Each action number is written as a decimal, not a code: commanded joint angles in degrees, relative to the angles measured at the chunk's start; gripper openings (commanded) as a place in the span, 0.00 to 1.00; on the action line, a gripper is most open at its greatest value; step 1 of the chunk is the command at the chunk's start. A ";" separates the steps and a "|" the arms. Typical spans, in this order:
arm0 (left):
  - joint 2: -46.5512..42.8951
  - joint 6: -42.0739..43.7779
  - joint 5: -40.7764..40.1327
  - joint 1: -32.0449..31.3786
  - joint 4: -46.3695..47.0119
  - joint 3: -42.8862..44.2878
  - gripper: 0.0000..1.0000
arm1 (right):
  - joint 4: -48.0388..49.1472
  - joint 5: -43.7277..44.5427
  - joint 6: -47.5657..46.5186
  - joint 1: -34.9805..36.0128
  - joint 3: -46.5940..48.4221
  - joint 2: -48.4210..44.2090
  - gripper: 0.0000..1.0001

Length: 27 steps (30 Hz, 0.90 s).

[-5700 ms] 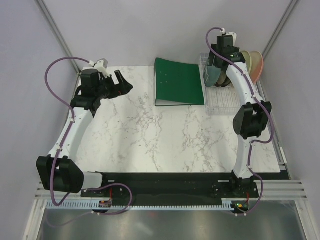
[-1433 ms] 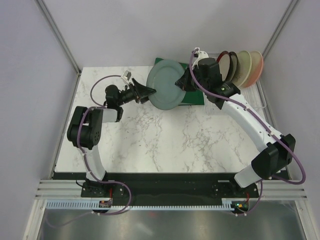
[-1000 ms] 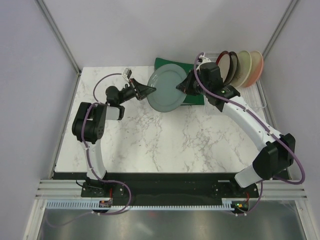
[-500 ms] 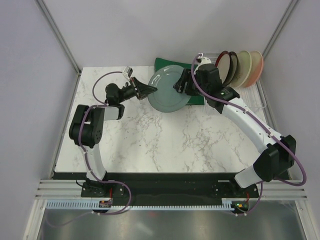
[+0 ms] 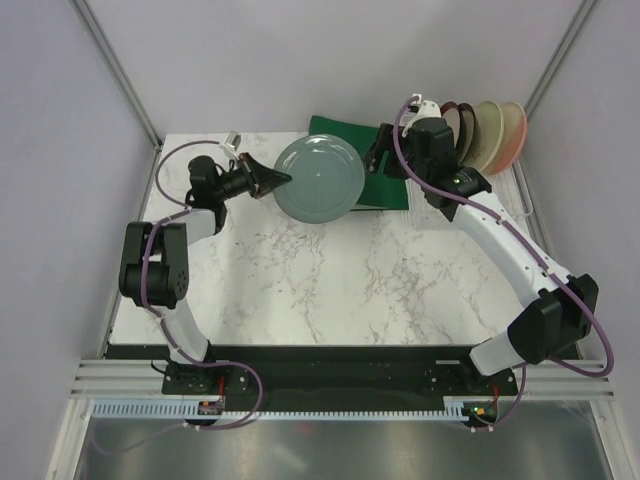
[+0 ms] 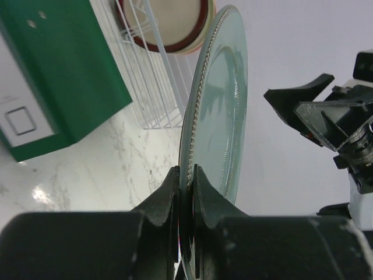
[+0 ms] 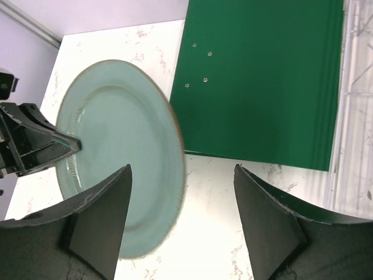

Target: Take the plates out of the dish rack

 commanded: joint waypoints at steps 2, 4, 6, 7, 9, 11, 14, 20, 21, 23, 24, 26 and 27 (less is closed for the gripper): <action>-4.25 1.23 0.99 7.25 0.22 0.74 0.02 | 0.72 0.99 -2.48 -1.92 2.89 -0.04 0.78; -3.63 1.58 0.90 10.84 -0.75 0.83 0.02 | -0.33 2.65 -3.36 -3.40 2.81 -0.83 0.79; -2.15 2.88 1.60 13.05 -2.67 1.70 0.02 | -0.86 3.98 -3.89 -4.81 2.72 -1.97 0.80; -1.53 4.29 1.95 14.80 -4.69 2.58 0.02 | -1.30 4.94 -4.24 -6.82 2.72 -2.15 0.80; -0.21 7.19 2.05 16.39 -8.22 4.43 0.02 | -1.91 4.69 -5.03 -9.03 2.98 -2.24 0.78; 2.16 8.42 1.43 18.50 -10.05 5.83 0.02 | -2.88 3.46 -5.73 -12.11 3.77 -1.63 0.77; 6.90 8.44 1.87 19.56 -10.69 9.16 0.02 | -3.06 1.35 -6.09 -15.10 4.30 -0.84 0.77; 15.43 7.64 -1.64 19.65 -10.77 15.50 0.02 | -3.41 1.25 -6.88 -16.68 6.40 0.92 0.77; 16.22 7.90 -1.99 19.65 -12.08 16.38 0.02 | -3.67 1.69 -7.58 -16.77 6.58 1.19 0.78; 17.81 9.65 -3.31 19.74 -14.36 18.75 0.02 | -3.85 2.83 -8.11 -17.56 7.64 1.80 0.78; 18.16 10.79 -4.19 19.74 -16.03 19.45 0.02 | -4.02 3.71 -8.55 -18.26 7.90 2.07 0.78; 19.04 14.39 -6.30 19.74 -21.57 21.39 0.02 | -4.46 5.12 -8.99 -18.88 9.39 3.55 0.79; 19.48 15.19 -7.09 19.74 -23.32 21.92 0.02 | -4.73 7.13 -9.60 -19.49 10.01 4.26 0.78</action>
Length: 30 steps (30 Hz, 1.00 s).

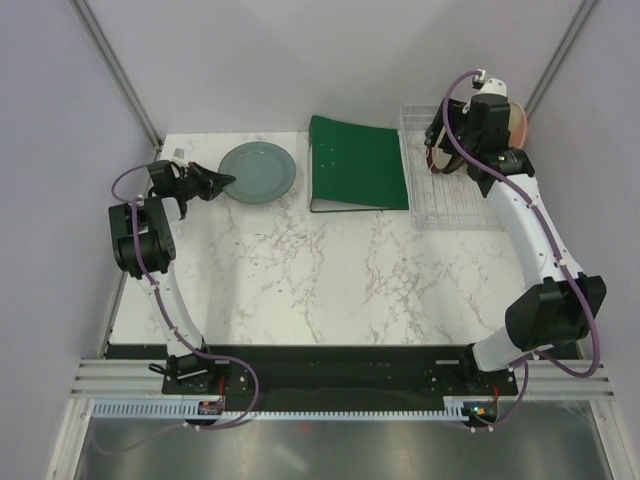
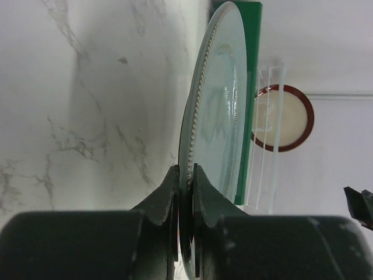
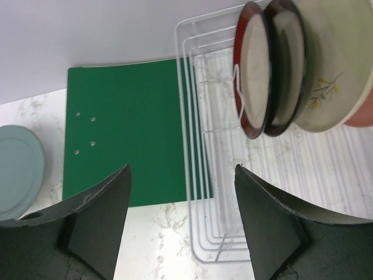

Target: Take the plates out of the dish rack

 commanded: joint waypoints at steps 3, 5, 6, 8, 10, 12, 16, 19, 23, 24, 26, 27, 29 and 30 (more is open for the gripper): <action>-0.25 6.74 -2.92 -0.04 -5.67 6.47 0.02 | -2.19 6.86 -3.55 -3.07 8.58 7.29 0.75; -0.07 9.11 -5.30 -0.13 -8.39 6.30 0.02 | -2.81 7.58 -4.52 -3.50 12.36 11.67 0.75; 0.01 9.65 -5.48 -0.04 -8.66 6.21 0.02 | -3.77 7.31 -4.70 -3.59 13.68 13.09 0.75; 0.19 12.72 -7.76 -0.13 -12.94 6.91 0.02 | -3.79 7.22 -5.14 -3.59 15.80 15.48 0.74; 1.06 14.13 -8.47 -0.13 -14.46 7.61 0.02 | -3.70 6.79 -5.22 -3.95 17.55 16.97 0.75; 1.68 14.57 -9.34 -0.04 -15.25 7.70 0.02 | -3.87 6.70 -5.14 -4.38 18.96 19.08 0.75; 4.58 15.36 -9.79 -0.04 -17.19 9.72 0.02 | -5.27 5.99 -5.31 -5.44 24.75 24.86 0.76; 5.72 15.37 -9.53 -0.04 -17.19 10.60 0.02 | -6.94 7.40 -6.80 -6.32 29.94 29.52 0.76; 8.44 14.14 -7.77 -0.13 -17.01 12.53 0.02 | -9.40 7.93 -7.25 -7.11 36.09 34.54 0.74; 8.97 13.79 -7.51 -0.13 -17.01 13.49 0.02 | -10.19 8.36 -7.59 -7.20 37.67 35.42 0.74; 10.38 12.73 -5.75 -0.13 -17.62 14.90 0.17 | -10.72 9.07 -7.77 -7.20 38.56 37.45 0.73; 10.47 12.73 -5.48 -0.13 -17.63 15.52 0.18 | -10.73 9.68 -8.03 -7.20 39.17 37.98 0.73; 10.47 13.25 -5.83 -0.22 -18.41 15.70 0.31 | -10.64 10.04 -8.39 -7.11 39.62 39.21 0.71; 10.21 13.52 -5.83 -0.13 -18.50 15.70 0.35 | -10.90 9.95 -8.56 -7.28 41.19 40.43 0.69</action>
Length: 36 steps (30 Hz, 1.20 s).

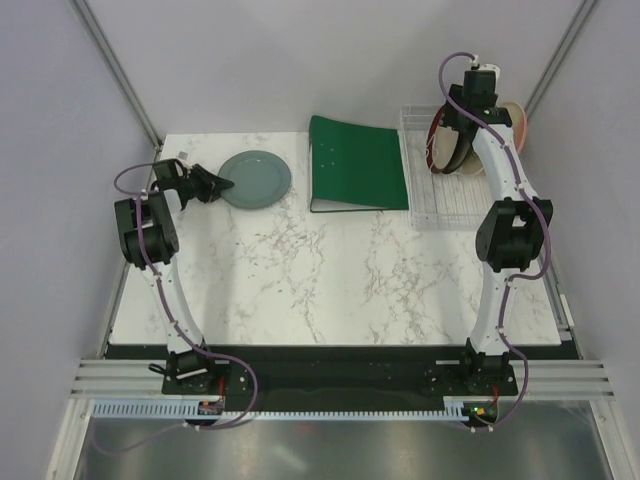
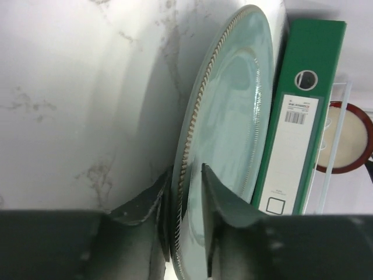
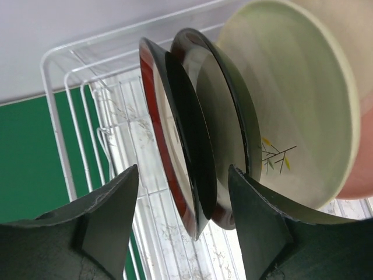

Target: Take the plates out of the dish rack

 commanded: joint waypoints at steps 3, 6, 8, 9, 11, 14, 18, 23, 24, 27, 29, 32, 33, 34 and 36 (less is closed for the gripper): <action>0.37 2.99 0.22 -0.24 -1.37 1.95 0.44 | -2.62 1.80 -1.99 0.10 7.13 4.58 0.67; 0.98 2.82 0.57 -0.24 -2.69 2.74 0.55 | -3.15 2.67 -2.16 0.01 9.67 6.94 0.66; 0.73 2.73 0.48 -0.32 -3.30 1.70 1.00 | -3.94 3.81 -2.51 0.01 11.17 8.62 0.64; 0.20 3.16 -0.39 -0.24 -3.30 0.90 1.00 | -4.46 3.90 -2.69 0.01 13.10 10.19 0.62; -2.43 4.13 -2.58 -0.32 -3.74 -1.98 1.00 | -4.91 4.60 -2.86 0.10 13.82 11.08 0.51; -5.25 6.24 -6.36 -0.24 -5.75 -3.41 1.00 | -4.12 6.09 -3.30 0.10 13.12 11.26 0.27; -8.67 8.61 -11.98 -0.24 -10.68 -5.07 1.00 | -3.59 7.07 -3.48 0.01 12.41 11.53 0.34; -16.40 9.32 -16.65 -0.41 -10.16 -11.75 1.00 | -3.68 8.56 -3.48 0.10 13.64 13.02 0.00; -19.11 10.02 -18.66 -0.41 -10.16 -12.54 1.00 | -3.68 8.91 -3.57 0.10 13.47 13.02 0.00; -21.51 11.42 -19.56 -0.41 -10.16 -12.82 1.00 | -2.45 9.44 -3.48 0.10 11.72 11.63 0.00; -22.04 11.17 -18.68 -0.41 -11.30 -11.85 1.00 | -0.09 9.36 -3.39 0.19 9.44 9.87 0.00; -23.79 10.72 -17.01 -0.85 -11.30 -12.11 1.00 | 2.90 8.92 -3.65 0.37 6.89 5.65 0.00; -24.41 10.81 -16.66 -1.03 -11.30 -12.37 1.00 | 3.26 8.74 -3.66 0.45 6.88 4.07 0.00; -25.63 10.73 -16.48 -1.12 -11.30 -12.72 1.00 | 3.27 8.39 -3.83 0.45 7.14 3.54 0.00; -26.78 10.72 -15.26 -1.73 -11.13 -13.43 1.00 | 3.27 8.21 -4.27 0.54 7.31 2.22 0.00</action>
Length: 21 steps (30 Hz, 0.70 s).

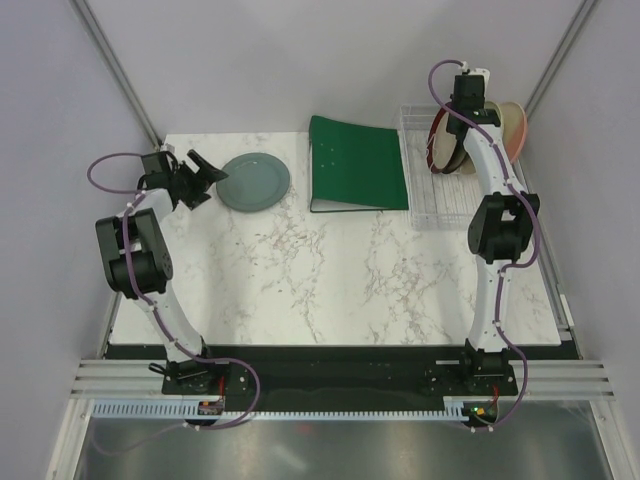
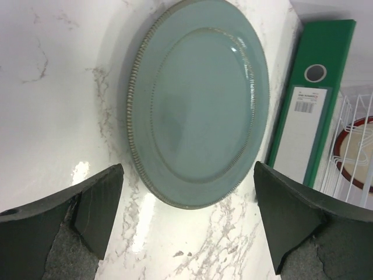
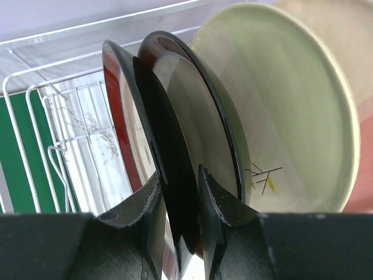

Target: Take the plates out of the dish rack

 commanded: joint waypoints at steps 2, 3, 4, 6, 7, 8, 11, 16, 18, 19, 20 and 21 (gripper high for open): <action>-6.40 2.22 2.30 -1.27 0.06 -0.88 1.00 | 4.31 0.50 0.89 0.17 0.21 -7.06 0.00; -6.66 2.22 3.09 -1.62 0.06 -0.80 1.00 | 4.40 0.06 0.88 0.17 0.21 -7.23 0.00; -7.10 2.13 3.45 -1.89 0.06 -0.71 1.00 | 4.23 -0.20 0.80 0.26 0.30 -7.32 0.00; -7.54 1.87 4.15 -2.50 0.24 -0.62 1.00 | 4.49 -0.12 0.62 0.43 -0.14 -8.20 0.00; -7.63 1.87 4.41 -3.20 0.33 -0.36 1.00 | 4.58 0.23 0.53 0.61 -0.14 -8.55 0.00; -7.98 1.70 4.68 -3.56 0.24 -0.36 1.00 | 5.01 0.32 0.45 0.61 -0.75 -9.42 0.00; -8.86 1.78 4.68 -5.23 0.33 -0.36 1.00 | 5.90 -0.03 -0.43 0.78 -0.58 -10.40 0.00; -9.48 2.22 4.59 -8.13 0.50 0.08 1.00 | 5.28 -0.47 -0.96 0.78 -0.05 -12.33 0.00; -10.17 2.49 4.51 -9.18 0.50 -0.01 1.00 | 5.28 -0.47 -1.22 0.70 -0.05 -12.86 0.00; -10.35 2.75 4.51 -9.62 0.59 0.08 1.00 | 5.28 -0.38 -1.31 0.78 -0.14 -13.21 0.00; -10.53 3.01 4.51 -10.06 0.68 0.08 1.00 | 5.28 -0.38 -1.31 0.78 -0.40 -13.56 0.00; -10.71 3.19 4.59 -10.76 0.77 0.17 1.00 | 5.37 -0.47 -1.31 0.78 -0.66 -13.82 0.00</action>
